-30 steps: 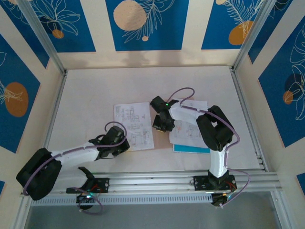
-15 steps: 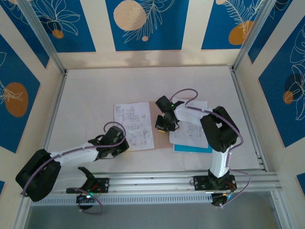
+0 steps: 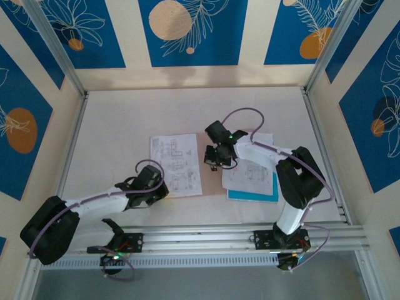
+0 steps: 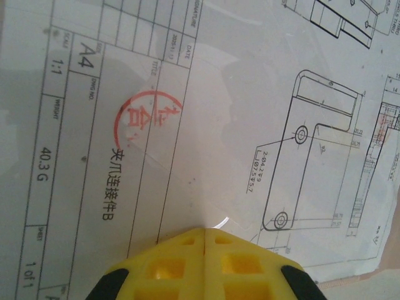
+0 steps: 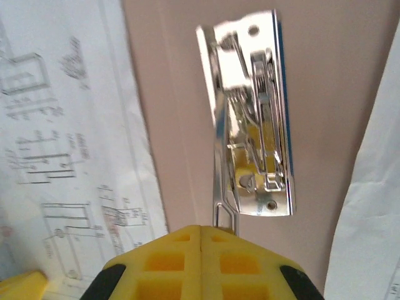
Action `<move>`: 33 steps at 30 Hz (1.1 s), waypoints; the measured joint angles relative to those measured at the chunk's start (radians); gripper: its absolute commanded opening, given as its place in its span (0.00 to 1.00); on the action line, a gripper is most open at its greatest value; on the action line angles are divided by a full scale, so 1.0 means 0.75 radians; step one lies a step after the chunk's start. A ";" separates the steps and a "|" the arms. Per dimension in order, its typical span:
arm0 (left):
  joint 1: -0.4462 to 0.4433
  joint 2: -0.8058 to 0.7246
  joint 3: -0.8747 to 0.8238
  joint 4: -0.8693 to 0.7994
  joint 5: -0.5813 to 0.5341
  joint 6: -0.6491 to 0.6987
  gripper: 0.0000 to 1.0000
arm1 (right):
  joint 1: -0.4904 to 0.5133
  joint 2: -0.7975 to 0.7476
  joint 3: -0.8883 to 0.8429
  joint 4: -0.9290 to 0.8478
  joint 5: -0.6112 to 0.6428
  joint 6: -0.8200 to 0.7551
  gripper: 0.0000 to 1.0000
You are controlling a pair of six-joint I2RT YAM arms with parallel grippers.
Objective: Put the files into the folder
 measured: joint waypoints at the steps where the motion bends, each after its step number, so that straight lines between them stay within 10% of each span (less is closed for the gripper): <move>1: 0.002 0.000 0.000 -0.001 0.000 0.000 0.00 | 0.000 -0.020 0.003 -0.008 0.014 0.001 0.11; 12: 0.007 -0.007 0.000 -0.011 -0.004 0.004 0.00 | -0.002 -0.222 -0.193 0.082 -0.013 0.157 0.64; 33: 0.016 -0.021 -0.004 -0.026 -0.005 0.005 0.00 | -0.030 0.065 -0.057 0.377 -0.235 0.733 0.60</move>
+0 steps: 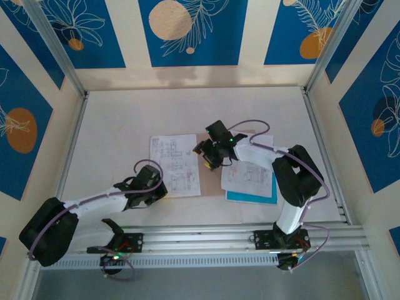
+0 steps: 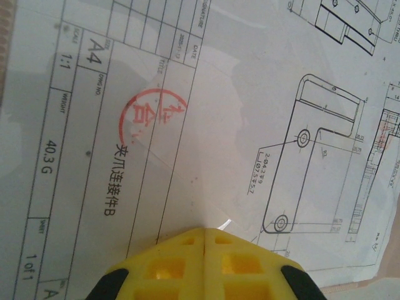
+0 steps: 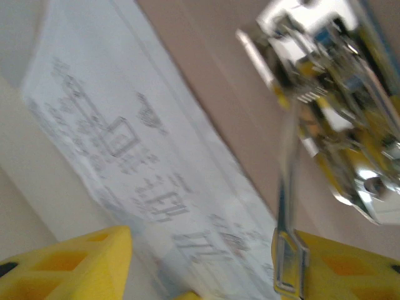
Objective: Put the files into the folder
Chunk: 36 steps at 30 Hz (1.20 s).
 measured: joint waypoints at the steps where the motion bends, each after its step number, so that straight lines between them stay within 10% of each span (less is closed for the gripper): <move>1: 0.000 -0.002 0.000 -0.002 -0.001 -0.001 0.00 | -0.007 0.013 0.025 0.004 -0.003 0.003 0.59; 25: 0.059 -0.047 -0.004 -0.079 0.001 0.065 0.00 | -0.242 0.349 0.447 -0.111 -0.135 -0.084 0.56; 33: 0.239 -0.074 0.033 -0.219 0.010 0.201 0.01 | -0.255 -0.107 0.187 -0.215 -0.053 -0.260 0.53; 36: 0.269 -0.088 0.073 -0.342 0.005 0.262 0.20 | -0.252 -0.331 -0.011 -0.248 -0.018 -0.279 0.49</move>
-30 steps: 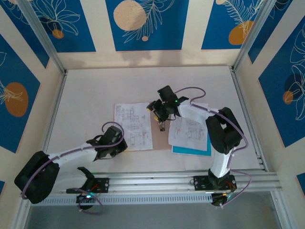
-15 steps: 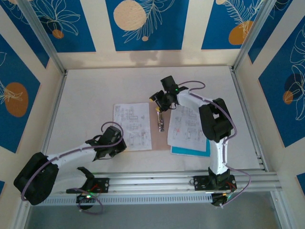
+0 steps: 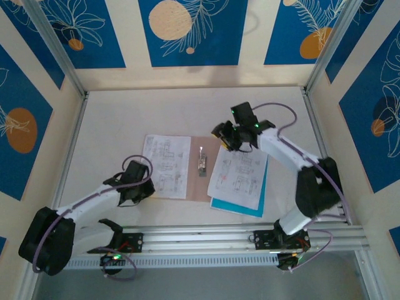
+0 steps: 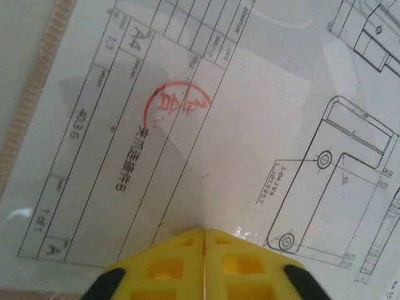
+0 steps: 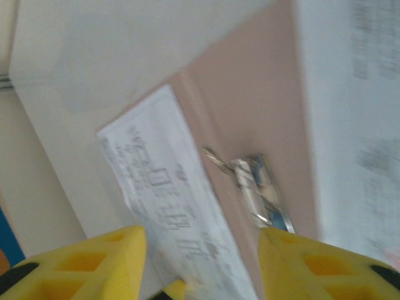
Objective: Put the files into the folder
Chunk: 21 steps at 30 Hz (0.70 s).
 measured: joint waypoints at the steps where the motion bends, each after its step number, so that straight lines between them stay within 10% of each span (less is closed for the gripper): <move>1: -0.001 -0.007 0.013 -0.034 0.002 0.015 0.24 | 0.004 -0.056 -0.072 -0.013 0.013 0.001 0.48; 12: -0.440 0.028 0.194 0.022 0.087 -0.095 0.29 | 0.185 -0.251 -0.523 -0.202 0.120 0.107 0.48; 21: -0.764 0.454 0.436 0.214 0.102 -0.205 0.30 | 0.009 -0.212 -0.570 -0.223 0.134 0.062 0.46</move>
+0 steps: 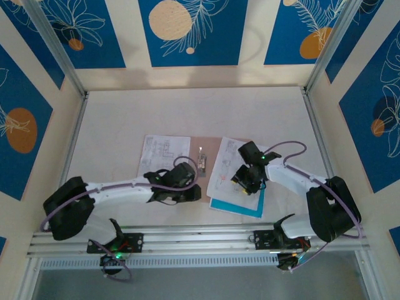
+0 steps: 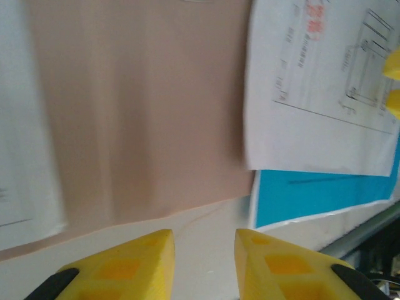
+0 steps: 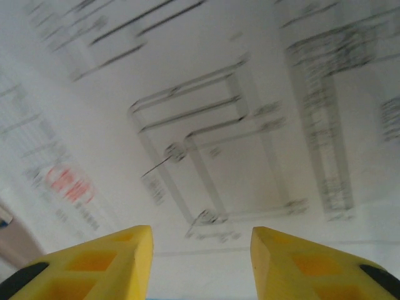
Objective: Put the files into the folder
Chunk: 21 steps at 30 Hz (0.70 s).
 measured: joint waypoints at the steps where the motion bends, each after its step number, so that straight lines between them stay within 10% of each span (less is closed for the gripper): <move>1: -0.026 0.019 0.005 0.014 -0.002 -0.017 0.31 | -0.022 0.003 -0.010 -0.002 -0.001 -0.009 0.46; 21: -0.232 0.250 0.012 0.240 -0.076 -0.327 0.29 | -0.084 0.023 -0.058 0.031 -0.041 -0.097 0.43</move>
